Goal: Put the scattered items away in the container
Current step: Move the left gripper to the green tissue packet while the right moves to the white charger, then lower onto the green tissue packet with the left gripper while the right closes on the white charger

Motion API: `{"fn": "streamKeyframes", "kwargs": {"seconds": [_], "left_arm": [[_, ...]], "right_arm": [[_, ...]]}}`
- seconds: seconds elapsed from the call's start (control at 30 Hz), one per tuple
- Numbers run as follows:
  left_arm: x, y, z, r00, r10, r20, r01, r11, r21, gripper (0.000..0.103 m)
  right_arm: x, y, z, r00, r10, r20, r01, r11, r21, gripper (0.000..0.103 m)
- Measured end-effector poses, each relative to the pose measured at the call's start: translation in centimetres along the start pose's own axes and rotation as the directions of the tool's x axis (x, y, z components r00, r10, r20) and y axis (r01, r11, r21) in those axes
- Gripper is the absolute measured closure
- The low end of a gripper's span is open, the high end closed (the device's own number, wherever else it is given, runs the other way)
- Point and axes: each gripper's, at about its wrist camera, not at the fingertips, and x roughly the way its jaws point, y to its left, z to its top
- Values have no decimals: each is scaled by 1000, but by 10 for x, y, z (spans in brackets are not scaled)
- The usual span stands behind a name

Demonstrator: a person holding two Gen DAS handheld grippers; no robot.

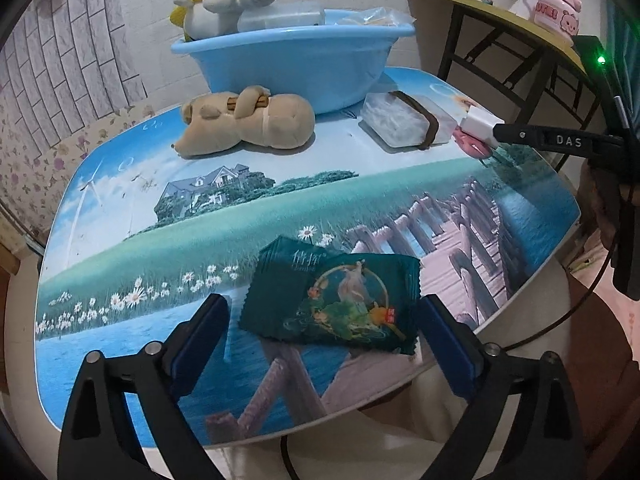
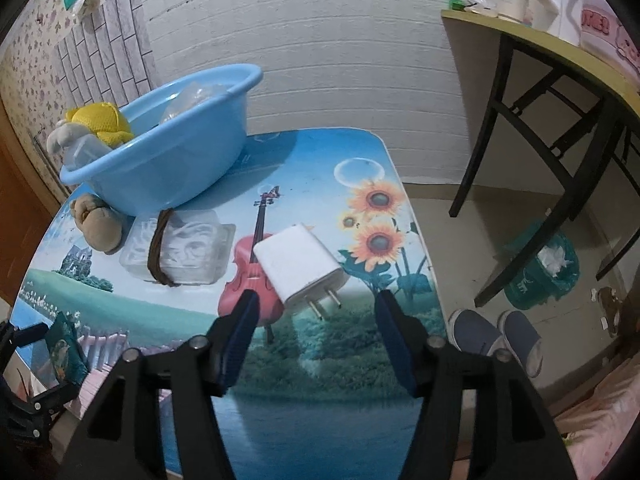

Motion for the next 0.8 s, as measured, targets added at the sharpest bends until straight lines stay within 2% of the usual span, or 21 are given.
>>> {"fn": "streamKeyframes", "kwargs": {"seconds": [0.13, 0.27, 0.3, 0.33, 0.4, 0.53, 0.8], "left_arm": [[4, 3, 1, 1000, 6, 21, -6, 1000, -4, 1], [6, 9, 2, 999, 19, 49, -18, 1000, -22, 1], [6, 12, 2, 998, 25, 58, -24, 999, -30, 1], [6, 14, 2, 998, 32, 63, -30, 999, -39, 1], [6, 20, 2, 996, 47, 70, -42, 997, -64, 1], [3, 29, 1, 993, 66, 93, -58, 995, -87, 19], [1, 36, -2, 990, 71, 119, -60, 994, -94, 22]], "right_arm": [[10, 3, 6, 1000, -18, 1, 18, 999, -33, 43], [20, 8, 12, 1000, 17, 5, -17, 998, -58, 43], [24, 8, 12, 999, 34, -6, -35, 998, -56, 45], [25, 8, 12, 999, 42, -10, -42, 998, -54, 54], [25, 9, 9, 999, 44, -10, -44, 998, -54, 56], [18, 12, 2, 998, 63, -14, -64, 997, -54, 57], [-1, 42, -23, 995, 98, -31, -100, 991, -91, 57]]}}
